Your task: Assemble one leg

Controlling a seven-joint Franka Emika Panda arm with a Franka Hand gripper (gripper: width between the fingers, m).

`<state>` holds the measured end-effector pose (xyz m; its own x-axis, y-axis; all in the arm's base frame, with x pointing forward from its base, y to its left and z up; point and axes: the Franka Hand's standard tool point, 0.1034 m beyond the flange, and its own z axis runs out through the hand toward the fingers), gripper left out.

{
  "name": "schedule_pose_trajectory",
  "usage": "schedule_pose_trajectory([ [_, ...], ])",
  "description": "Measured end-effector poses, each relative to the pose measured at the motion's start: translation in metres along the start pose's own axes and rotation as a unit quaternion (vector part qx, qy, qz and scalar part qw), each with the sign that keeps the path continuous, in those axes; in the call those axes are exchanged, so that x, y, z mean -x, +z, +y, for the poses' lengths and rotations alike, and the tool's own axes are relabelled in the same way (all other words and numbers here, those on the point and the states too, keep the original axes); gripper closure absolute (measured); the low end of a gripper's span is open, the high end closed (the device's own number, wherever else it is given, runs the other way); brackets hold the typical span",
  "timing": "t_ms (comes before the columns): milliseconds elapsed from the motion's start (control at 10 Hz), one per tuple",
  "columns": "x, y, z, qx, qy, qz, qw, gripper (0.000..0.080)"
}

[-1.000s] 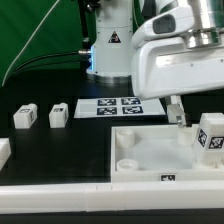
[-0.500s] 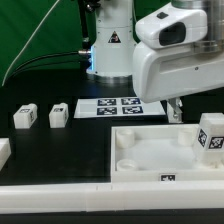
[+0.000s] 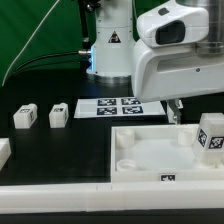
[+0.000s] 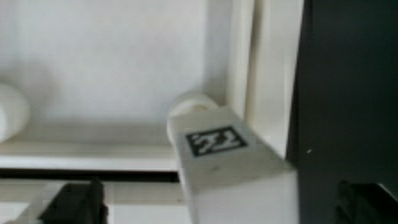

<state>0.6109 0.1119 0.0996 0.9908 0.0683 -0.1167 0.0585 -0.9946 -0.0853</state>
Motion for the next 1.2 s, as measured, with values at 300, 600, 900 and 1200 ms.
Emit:
schedule_pose_trajectory([
  [300,-0.005,0.001,0.008,0.007,0.012,-0.002,1.0,0.0151],
  [600,-0.005,0.002,0.008,0.007,0.012,-0.002,1.0,0.0151],
  [900,-0.004,0.013,0.011,0.007,0.002,0.002,1.0,0.0151],
  [1200,-0.004,0.014,0.002,0.007,-0.004,0.003,1.0,0.0151],
])
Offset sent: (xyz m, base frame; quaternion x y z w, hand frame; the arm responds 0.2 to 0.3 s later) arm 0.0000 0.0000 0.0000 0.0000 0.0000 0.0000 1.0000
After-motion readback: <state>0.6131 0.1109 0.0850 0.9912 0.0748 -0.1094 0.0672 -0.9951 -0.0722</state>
